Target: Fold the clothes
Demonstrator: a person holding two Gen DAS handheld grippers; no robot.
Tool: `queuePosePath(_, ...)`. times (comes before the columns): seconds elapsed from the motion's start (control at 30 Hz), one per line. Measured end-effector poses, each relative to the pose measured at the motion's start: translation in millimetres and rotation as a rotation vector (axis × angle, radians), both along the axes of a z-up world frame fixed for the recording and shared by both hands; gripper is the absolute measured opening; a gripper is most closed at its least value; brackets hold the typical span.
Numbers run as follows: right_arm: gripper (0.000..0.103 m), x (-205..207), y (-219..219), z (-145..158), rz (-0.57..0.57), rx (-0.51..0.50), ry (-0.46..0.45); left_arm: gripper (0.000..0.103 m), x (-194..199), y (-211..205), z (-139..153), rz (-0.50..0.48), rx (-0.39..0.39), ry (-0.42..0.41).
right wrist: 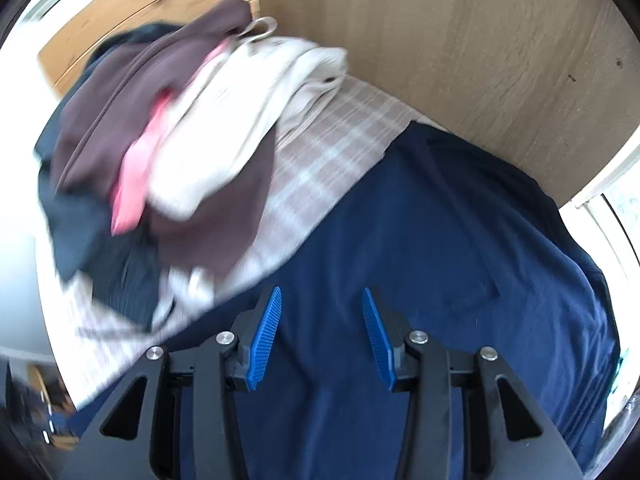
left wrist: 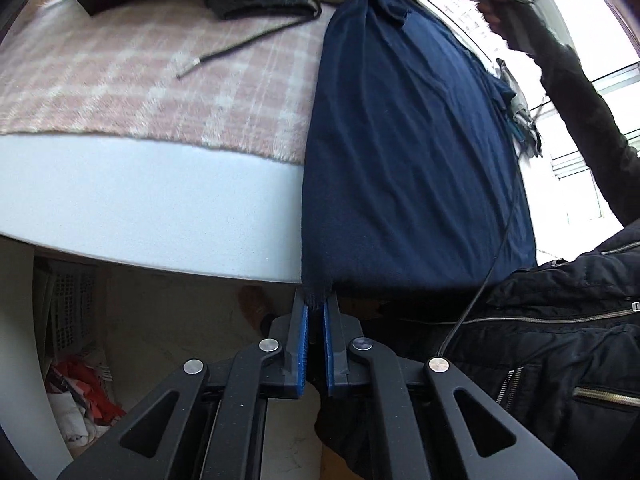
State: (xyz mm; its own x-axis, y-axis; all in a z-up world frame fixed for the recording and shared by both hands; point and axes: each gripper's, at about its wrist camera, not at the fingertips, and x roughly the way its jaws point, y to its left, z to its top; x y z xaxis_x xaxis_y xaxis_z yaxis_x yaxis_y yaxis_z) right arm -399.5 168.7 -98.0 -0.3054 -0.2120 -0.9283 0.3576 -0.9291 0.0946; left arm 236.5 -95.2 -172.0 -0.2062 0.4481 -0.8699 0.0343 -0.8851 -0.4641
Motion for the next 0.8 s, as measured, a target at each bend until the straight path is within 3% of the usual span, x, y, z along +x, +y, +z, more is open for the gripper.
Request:
queuePosePath(0.4,0.042,-88,-30,-51,-0.202,0.08,-0.167,0.005,-23,26,28,-0.032,-0.062,0.057)
queuePosePath(0.53,0.042,-99,-41,-66,-0.2,0.164,-0.204,0.005,-27,26,28,-0.039,-0.06,0.063)
queuePosePath(0.7,0.042,-105,-45,-75,-0.215,0.183,-0.233,0.004,-29,24,29,-0.051,-0.048,0.075)
queuePosePath(0.77,0.035,-104,-46,-74,-0.183,0.191,-0.222,0.003,-27,24,32,-0.06,-0.052,0.081)
queuePosePath(0.8,0.019,-103,-47,-74,-0.168,0.196,-0.215,0.003,-26,24,34,-0.061,-0.056,0.087)
